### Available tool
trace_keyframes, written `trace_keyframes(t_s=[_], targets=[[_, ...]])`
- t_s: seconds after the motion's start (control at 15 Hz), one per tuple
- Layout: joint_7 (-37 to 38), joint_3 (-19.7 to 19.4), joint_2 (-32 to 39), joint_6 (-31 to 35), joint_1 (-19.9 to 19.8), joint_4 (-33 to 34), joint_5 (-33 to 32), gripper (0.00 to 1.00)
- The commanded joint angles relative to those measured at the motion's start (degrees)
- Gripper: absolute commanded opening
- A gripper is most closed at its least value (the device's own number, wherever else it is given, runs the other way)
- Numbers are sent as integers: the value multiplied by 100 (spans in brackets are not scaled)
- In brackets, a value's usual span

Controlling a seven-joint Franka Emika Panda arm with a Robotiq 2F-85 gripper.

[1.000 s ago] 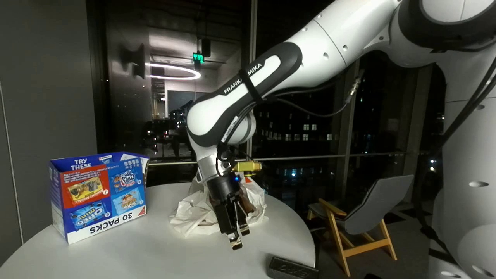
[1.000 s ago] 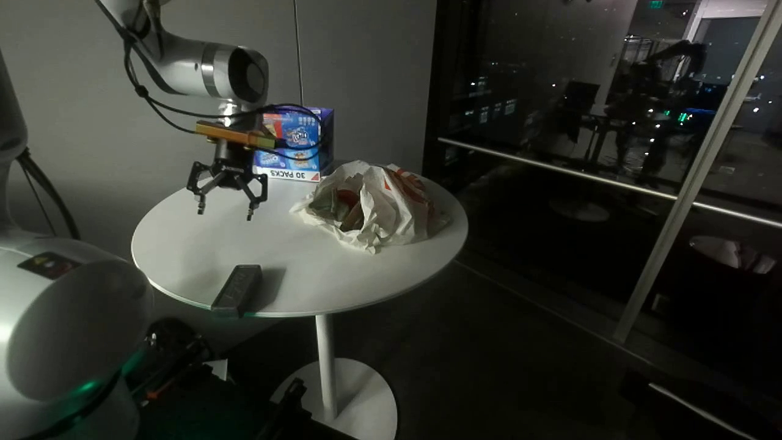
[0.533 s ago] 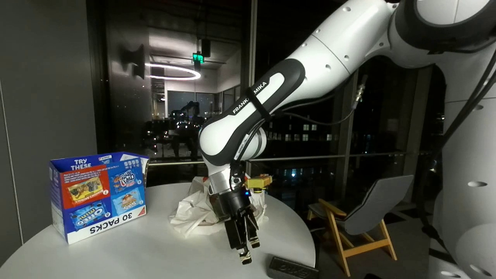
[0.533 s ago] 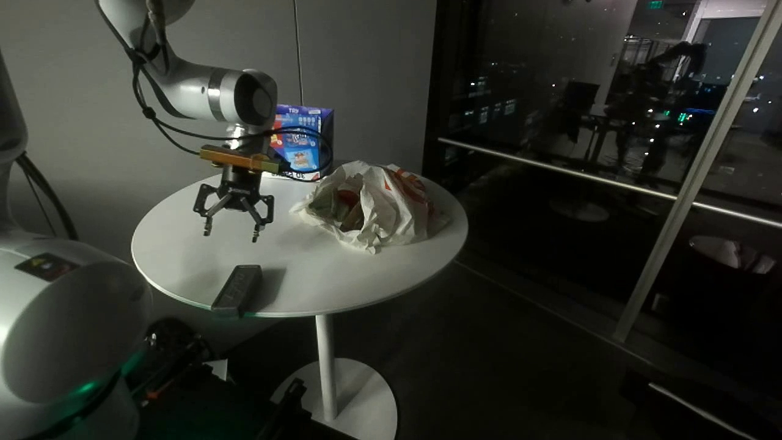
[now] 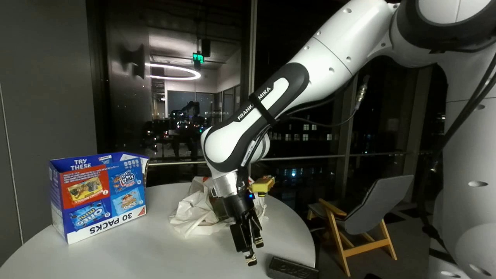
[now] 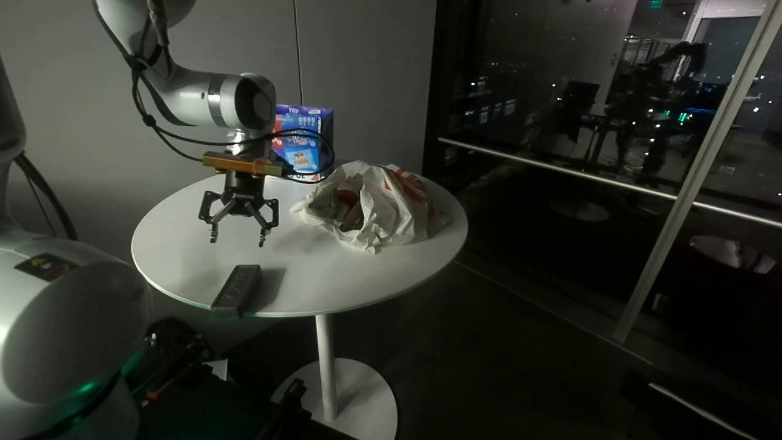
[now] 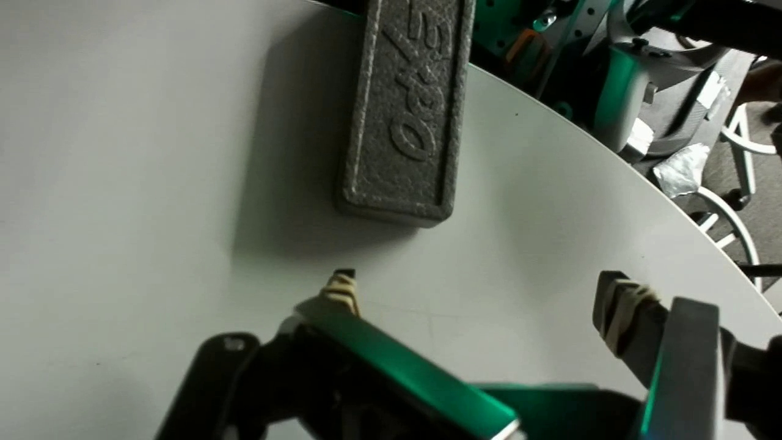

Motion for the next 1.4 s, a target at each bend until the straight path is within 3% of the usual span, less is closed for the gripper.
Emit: trace_keyframes(t_s=[0.0, 0.4, 0.87, 0.93, 1.0, 1.33], targets=[[210, -84, -493, 418, -59, -567, -201, 100], [493, -253, -892, 898, -178, -1306, -323, 100], [431, -358, -831, 1494, -232, -1777, -425, 100], [425, -363, -821, 1557, -236, -1822, -464, 75], [461, -359, -831, 1653, -236, -1874, -543, 74], [767, -321, -953, 1988, -226, -2051, -975, 38]])
